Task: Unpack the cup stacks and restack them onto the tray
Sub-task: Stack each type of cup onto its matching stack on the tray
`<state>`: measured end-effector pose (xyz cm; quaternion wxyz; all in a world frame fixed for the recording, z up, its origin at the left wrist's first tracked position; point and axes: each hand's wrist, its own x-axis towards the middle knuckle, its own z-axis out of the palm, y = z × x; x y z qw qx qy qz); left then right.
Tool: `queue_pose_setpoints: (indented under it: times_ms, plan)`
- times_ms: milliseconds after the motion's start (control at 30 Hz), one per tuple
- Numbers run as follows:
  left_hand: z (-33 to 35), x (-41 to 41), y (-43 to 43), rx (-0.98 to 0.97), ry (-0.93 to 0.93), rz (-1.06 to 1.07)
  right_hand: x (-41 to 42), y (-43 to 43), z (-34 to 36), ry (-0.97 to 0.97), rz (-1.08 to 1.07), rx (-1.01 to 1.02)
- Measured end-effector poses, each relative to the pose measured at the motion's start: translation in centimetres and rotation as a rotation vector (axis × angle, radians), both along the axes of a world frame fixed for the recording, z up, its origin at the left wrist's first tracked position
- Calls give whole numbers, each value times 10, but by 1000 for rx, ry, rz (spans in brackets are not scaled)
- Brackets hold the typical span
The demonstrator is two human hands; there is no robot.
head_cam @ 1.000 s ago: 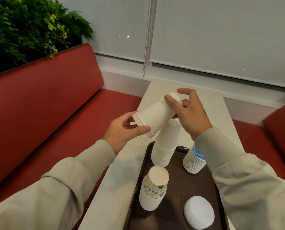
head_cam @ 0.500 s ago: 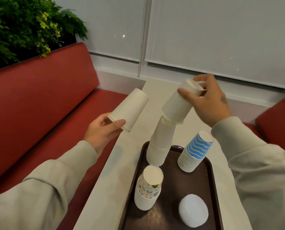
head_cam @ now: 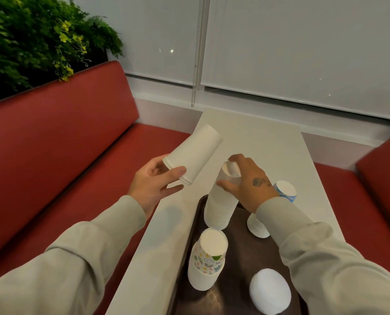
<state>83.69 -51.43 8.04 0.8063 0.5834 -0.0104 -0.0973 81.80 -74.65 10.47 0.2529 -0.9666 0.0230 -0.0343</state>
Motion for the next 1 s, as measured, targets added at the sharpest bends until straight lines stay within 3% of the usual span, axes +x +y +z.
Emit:
queue_pose_setpoints:
  times_ms: [100,200,333,767,1000]
  plan:
    - [1,-2,-1,3,-4,-21,0,-2,5,-37,-18,66]
    - [5,-2,-2,-5,-25,-46,-1,-3,24,-187,-44,355]
    - [13,-1,-10,-20,-43,-90,3,5,48,-146,-45,639]
    - [16,-1,-20,19,-49,-151,6,14,52,-165,-101,721]
    - [24,-1,-27,-76,7,-158,6,8,56,-186,-156,741]
